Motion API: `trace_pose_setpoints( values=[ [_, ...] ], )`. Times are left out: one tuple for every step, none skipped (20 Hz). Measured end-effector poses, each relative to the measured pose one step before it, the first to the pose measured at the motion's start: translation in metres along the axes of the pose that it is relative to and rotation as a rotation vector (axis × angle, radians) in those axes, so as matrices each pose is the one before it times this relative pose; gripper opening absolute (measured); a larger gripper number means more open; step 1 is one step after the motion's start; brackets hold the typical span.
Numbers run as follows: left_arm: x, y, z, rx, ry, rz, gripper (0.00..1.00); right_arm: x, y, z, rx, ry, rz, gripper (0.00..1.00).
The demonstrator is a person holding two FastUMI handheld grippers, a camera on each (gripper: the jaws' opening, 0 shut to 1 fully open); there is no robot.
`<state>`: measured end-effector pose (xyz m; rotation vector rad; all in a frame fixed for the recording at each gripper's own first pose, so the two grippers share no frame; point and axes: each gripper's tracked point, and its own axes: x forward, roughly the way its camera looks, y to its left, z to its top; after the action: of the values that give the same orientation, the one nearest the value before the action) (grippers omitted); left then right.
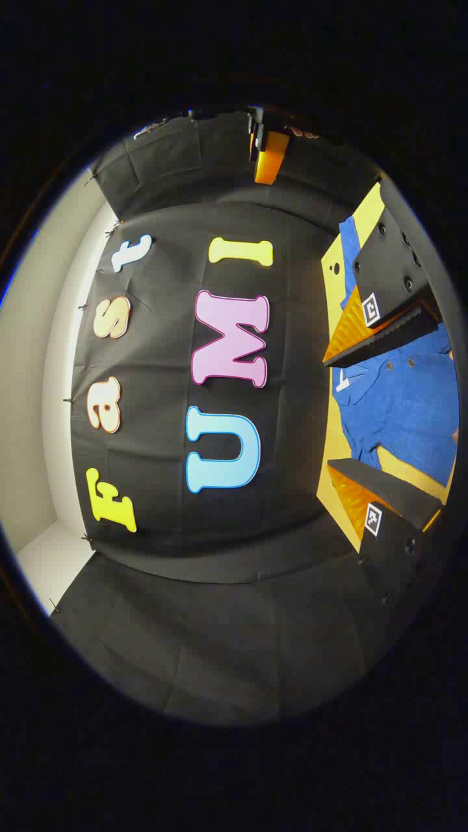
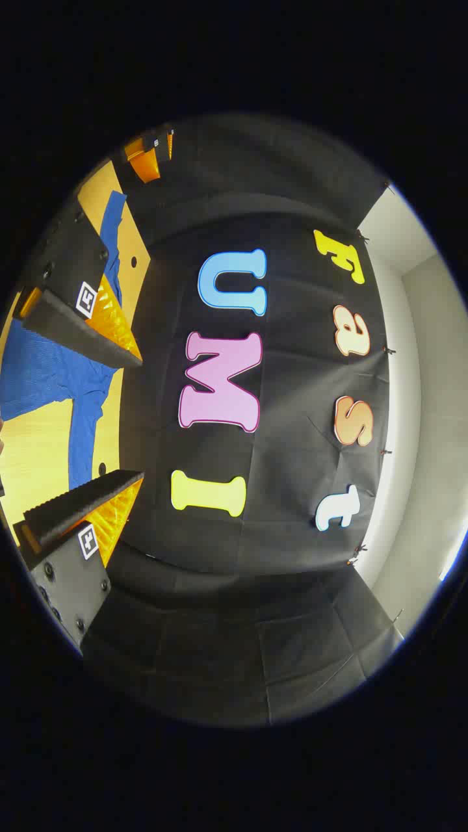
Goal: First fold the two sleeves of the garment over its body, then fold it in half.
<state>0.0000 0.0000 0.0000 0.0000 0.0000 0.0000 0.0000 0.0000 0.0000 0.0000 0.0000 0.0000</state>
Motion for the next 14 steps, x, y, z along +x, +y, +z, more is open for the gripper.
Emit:
trace_pose_setpoints(
  values=[
    [0.00031, -0.00165, -0.00039, -0.00191, 0.00091, -0.00168, 0.81, 0.00014, -0.00240, 0.00078, -0.00216, -0.00180, -0.00361, 0.99],
    [-0.00028, -0.00077, 0.00094, 0.00176, 0.00001, -0.00160, 0.81, -0.00007, -0.00271, 0.00006, -0.00569, -0.00140, -0.00549, 0.98],
    [0.00060, -0.00056, 0.00131, 0.00554, -0.00285, -0.00362, 0.81, 0.00015, -0.00336, -0.00015, -0.00605, 0.00123, -0.00496, 0.98],
    [-0.00143, -0.00072, 0.00083, 0.00778, -0.00389, 0.00065, 0.81, -0.00021, -0.00268, -0.00136, -0.00557, 0.00238, -0.00391, 1.00],
    [-0.00105, 0.00043, 0.00122, 0.00650, -0.00245, 0.00065, 0.81, 0.00038, -0.00140, -0.00072, -0.00300, 0.00378, -0.00092, 0.98],
    [-0.00049, 0.00154, 0.00063, 0.00257, -0.00270, 0.00255, 0.81, -0.00163, -0.00011, -0.00116, -0.00077, 0.00682, 0.00282, 0.98],
    [-0.00207, 0.00019, 0.00088, -0.00063, -0.00132, 0.00026, 0.81, -0.00075, 0.00066, -0.00034, 0.00007, 0.00460, 0.00656, 0.98],
    [-0.00117, 0.00039, 0.00116, -0.00236, 0.00019, 0.00128, 0.81, 0.00027, -0.00201, 0.00078, -0.00029, -0.00004, -0.00091, 1.00],
    [-0.00108, 0.00094, 0.00140, -0.00332, -0.00039, 0.00308, 0.81, 0.00027, -0.00246, 0.00227, -0.00248, -0.00414, -0.00420, 1.00],
    [-0.00169, 0.00127, -0.00015, -0.00273, -0.00062, 0.00312, 0.81, 0.00017, -0.00076, 0.00243, -0.00241, -0.00637, -0.00188, 0.99],
    [-0.00169, 0.00088, 0.00147, -0.00057, -0.00112, 0.00282, 0.81, 0.00011, -0.00033, 0.00286, -0.00170, -0.00633, -0.00065, 0.98],
    [-0.00228, 0.00052, 0.00025, 0.00234, -0.00452, 0.00219, 0.81, -0.00073, 0.00016, 0.00245, -0.00088, -0.00703, 0.00160, 0.99],
    [-0.00283, 0.00121, 0.00163, 0.00782, -0.00555, 0.00315, 0.81, 0.00039, 0.00072, 0.00230, 0.00180, -0.00459, 0.00376, 0.98],
    [-0.00167, 0.00139, 0.00019, 0.00689, -0.00139, 0.00291, 0.81, -0.00007, 0.00142, 0.00077, 0.00255, -0.00040, 0.00435, 0.99]
  ],
)
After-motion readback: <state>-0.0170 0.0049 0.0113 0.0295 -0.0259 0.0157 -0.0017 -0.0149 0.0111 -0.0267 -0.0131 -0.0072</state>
